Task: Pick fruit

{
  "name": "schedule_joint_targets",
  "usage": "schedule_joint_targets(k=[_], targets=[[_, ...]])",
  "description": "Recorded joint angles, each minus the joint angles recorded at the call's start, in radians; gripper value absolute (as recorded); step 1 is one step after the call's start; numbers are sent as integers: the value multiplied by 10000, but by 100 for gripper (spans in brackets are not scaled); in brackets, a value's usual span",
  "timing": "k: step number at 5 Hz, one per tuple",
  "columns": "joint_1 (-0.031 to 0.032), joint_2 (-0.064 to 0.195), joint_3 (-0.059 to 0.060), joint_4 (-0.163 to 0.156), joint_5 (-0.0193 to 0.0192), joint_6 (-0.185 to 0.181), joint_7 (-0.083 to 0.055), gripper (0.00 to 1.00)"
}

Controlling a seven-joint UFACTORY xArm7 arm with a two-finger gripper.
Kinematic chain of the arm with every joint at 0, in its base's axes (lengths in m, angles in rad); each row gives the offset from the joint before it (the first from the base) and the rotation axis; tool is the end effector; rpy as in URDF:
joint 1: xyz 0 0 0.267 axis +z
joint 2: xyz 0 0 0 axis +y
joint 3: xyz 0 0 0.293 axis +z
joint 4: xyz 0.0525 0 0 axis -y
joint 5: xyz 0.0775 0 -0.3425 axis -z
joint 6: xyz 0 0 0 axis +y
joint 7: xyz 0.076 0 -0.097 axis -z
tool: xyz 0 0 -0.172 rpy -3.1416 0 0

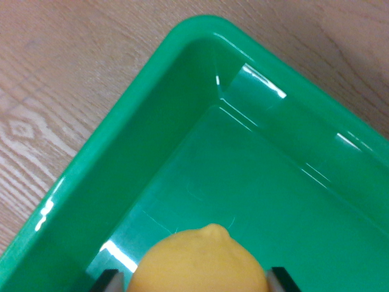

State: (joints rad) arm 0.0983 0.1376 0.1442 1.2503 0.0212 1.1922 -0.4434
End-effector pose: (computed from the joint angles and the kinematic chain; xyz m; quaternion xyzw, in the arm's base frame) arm 0.4726 0.1225 0.1947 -0.9424 -0.3316 0.0369 0.0234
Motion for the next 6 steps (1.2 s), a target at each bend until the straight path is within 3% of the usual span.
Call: schedule_joint_targets(k=[1,2,3,4,5,6], targets=[[-13,-182,9,273,25,454,-6,100],[-13,-182,9,273,25,454,-6,100],[-26,-360,19,540,49,897,-11,100],[-26,-360,19,540,49,897,-11,100],[-37,-517,27,776,71,1288,-16,100],[-37,-517,27,776,71,1288,-16,100]])
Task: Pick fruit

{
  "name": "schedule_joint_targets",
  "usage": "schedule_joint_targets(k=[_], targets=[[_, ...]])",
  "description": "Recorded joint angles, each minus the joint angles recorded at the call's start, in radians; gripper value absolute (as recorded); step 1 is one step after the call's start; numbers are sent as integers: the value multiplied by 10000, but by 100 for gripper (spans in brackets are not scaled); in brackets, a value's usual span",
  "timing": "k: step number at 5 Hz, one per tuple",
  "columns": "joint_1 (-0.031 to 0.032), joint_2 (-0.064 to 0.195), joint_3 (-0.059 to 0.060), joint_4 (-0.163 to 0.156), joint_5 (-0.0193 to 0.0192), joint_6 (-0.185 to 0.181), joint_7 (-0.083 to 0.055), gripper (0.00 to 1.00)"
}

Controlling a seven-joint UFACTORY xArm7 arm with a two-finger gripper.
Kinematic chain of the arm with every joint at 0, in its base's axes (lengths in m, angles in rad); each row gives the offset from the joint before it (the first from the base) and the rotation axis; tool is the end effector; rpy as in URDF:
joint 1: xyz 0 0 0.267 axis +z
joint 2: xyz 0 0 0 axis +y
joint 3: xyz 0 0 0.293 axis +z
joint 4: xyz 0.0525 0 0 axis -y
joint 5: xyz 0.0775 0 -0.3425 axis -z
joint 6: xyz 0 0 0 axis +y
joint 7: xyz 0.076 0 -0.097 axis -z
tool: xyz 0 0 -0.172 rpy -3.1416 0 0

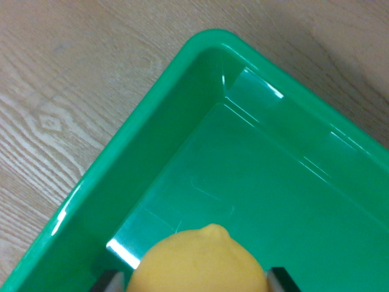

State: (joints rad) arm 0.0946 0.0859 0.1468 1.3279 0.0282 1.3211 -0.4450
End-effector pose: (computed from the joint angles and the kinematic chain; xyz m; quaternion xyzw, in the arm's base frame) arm 0.4656 0.1217 0.2436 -0.9421 -0.3324 0.0369 0.0237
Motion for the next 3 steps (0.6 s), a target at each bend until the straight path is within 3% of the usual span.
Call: schedule_joint_targets(k=[1,2,3], targets=[[-11,-156,8,234,21,389,-5,100],[-11,-156,8,234,21,389,-5,100],[-21,-293,15,440,40,731,-9,100]])
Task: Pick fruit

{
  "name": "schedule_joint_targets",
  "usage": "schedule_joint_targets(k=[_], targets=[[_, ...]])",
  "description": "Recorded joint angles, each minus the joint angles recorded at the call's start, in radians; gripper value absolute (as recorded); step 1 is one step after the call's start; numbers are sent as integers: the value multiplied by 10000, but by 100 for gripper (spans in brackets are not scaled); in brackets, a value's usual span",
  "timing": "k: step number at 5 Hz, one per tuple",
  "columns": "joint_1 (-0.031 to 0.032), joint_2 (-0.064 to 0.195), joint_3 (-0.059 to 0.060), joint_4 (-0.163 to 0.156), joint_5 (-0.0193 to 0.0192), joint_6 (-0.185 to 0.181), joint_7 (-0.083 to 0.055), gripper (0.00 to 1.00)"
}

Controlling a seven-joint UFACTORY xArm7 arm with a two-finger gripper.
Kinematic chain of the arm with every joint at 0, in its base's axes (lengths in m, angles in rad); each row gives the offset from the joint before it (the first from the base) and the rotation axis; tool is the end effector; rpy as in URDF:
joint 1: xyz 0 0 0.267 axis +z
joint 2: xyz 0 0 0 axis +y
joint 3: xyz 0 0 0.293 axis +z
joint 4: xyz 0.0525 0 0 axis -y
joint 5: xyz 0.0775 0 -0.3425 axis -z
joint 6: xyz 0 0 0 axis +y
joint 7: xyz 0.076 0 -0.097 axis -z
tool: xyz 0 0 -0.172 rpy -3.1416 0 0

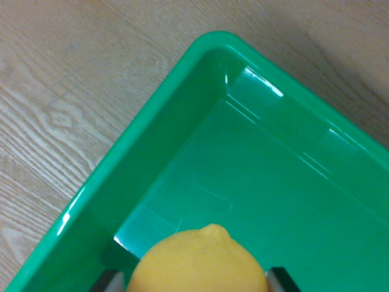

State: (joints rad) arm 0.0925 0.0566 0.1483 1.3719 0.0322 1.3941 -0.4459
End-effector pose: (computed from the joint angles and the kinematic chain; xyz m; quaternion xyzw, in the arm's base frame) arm 0.4590 0.1209 0.2713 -0.9419 -0.3331 0.0368 0.0238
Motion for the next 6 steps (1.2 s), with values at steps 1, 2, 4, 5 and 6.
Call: schedule_joint_targets(k=[1,2,4,5,6], targets=[[0,0,0,0,0,0,0,100],[-8,-113,6,170,15,282,-3,100],[-15,-215,11,323,29,537,-7,100],[-15,-215,11,323,29,537,-7,100],[-21,-295,15,442,40,735,-9,100]])
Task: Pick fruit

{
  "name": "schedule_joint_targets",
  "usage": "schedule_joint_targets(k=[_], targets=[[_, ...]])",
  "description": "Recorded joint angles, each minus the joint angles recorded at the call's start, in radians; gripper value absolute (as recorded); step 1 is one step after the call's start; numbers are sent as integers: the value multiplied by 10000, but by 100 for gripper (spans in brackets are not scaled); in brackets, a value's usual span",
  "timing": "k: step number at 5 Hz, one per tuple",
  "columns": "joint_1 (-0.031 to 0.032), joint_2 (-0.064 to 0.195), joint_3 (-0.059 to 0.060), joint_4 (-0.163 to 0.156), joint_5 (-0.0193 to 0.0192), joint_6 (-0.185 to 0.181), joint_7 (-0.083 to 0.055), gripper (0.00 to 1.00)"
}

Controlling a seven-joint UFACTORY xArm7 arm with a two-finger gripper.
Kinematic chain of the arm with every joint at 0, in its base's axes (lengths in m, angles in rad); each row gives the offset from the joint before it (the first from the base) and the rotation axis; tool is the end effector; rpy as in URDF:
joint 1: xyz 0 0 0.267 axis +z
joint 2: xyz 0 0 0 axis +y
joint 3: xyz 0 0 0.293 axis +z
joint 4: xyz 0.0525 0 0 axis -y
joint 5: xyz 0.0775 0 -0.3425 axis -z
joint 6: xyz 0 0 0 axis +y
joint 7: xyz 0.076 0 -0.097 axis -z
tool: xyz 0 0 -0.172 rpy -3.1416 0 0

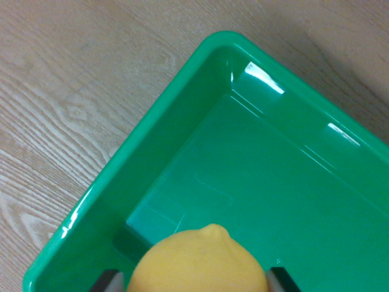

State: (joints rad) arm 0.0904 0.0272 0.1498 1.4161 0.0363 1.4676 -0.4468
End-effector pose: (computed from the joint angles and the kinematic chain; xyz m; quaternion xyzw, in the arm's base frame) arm 0.4504 0.1199 0.2989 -0.9415 -0.3341 0.0369 0.0239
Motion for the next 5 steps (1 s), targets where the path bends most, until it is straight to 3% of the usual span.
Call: schedule_joint_targets(k=[5], targets=[[-6,-78,4,117,11,194,-2,100]])
